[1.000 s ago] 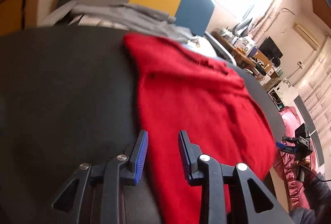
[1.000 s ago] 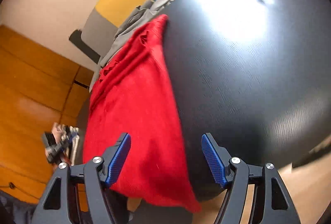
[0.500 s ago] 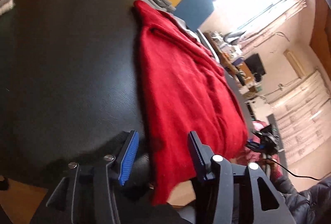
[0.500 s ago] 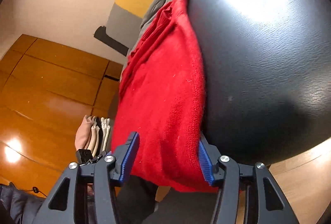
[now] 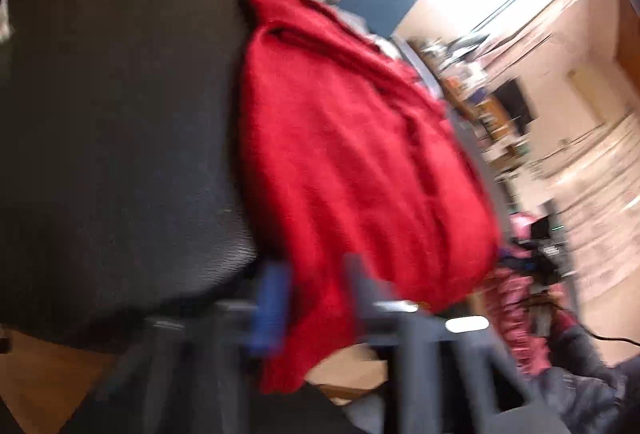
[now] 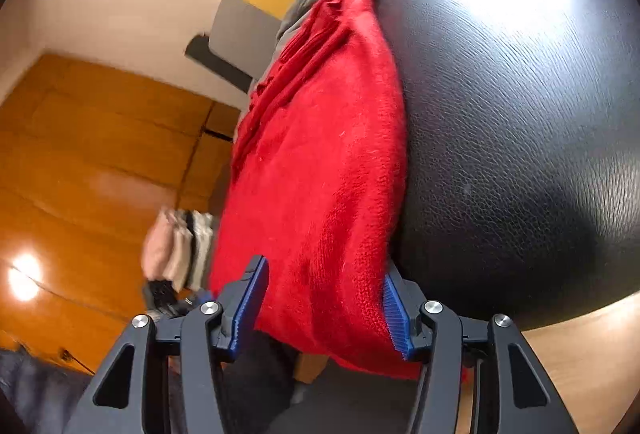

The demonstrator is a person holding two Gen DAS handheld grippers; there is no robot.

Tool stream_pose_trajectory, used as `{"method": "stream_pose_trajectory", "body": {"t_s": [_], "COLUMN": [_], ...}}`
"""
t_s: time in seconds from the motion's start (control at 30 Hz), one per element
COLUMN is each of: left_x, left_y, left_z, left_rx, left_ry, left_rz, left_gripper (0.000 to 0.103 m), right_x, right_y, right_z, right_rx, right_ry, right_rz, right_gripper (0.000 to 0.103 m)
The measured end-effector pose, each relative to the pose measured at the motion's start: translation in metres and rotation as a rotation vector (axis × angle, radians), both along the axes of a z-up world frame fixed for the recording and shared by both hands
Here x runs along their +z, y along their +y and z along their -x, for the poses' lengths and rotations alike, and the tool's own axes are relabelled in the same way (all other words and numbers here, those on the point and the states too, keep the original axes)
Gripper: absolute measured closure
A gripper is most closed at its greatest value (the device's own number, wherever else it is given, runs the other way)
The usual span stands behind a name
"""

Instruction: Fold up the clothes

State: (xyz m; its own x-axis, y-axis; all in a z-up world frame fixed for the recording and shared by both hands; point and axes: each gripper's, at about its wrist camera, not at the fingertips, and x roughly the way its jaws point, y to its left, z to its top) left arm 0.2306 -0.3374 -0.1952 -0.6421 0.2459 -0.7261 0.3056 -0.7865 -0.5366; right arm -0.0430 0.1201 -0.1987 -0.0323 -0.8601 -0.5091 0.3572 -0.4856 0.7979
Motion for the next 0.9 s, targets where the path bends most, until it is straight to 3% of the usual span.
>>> {"method": "stream_pose_trajectory", "body": {"t_s": [0.07,0.13,0.17,0.27,0.4,0.53,0.7,0.73,0.77,0.9], "left_x": [-0.003,-0.002,0.001,0.001,-0.003,-0.002,0.001,0.002,0.002,0.001], "left_y": [-0.004,-0.013,-0.018,-0.030,-0.024,-0.014,-0.009,-0.008,-0.007,-0.015], "left_z": [-0.002,-0.011,-0.015,-0.022,-0.017,-0.008,0.001,0.003,0.005,0.002], "left_rx": [0.025,0.051,0.064,0.091,0.058,0.031,-0.002,-0.005,-0.007,-0.007], "left_ry": [-0.012,-0.004,-0.002,-0.014,-0.001,0.024,0.005,-0.012,-0.030,-0.031], "left_rz": [-0.018,-0.034,-0.025,-0.015,-0.023,-0.020,0.010,0.033,0.058,-0.019], "left_gripper": [0.097,0.097,0.097,0.097,0.096,0.078,0.079,0.083,0.094,0.096], "right_x": [0.003,0.002,0.003,0.005,0.000,-0.002,-0.002,-0.001,0.000,0.007], "right_y": [-0.003,-0.004,0.000,0.012,0.019,0.018,0.017,0.018,0.019,0.013], "right_z": [-0.001,-0.004,-0.005,-0.006,-0.007,-0.006,-0.006,-0.007,-0.007,-0.007], "right_rx": [-0.017,-0.028,-0.032,-0.042,-0.040,-0.023,0.018,0.028,0.037,0.040], "right_ry": [0.003,0.034,0.033,0.057,0.042,0.039,0.062,0.073,0.083,0.089], "right_rz": [-0.052,-0.134,-0.150,-0.196,-0.194,-0.194,-0.201,-0.209,-0.217,-0.292], "right_gripper": [0.054,0.089,0.095,0.095,0.095,0.092,0.090,0.090,0.090,0.093]}}
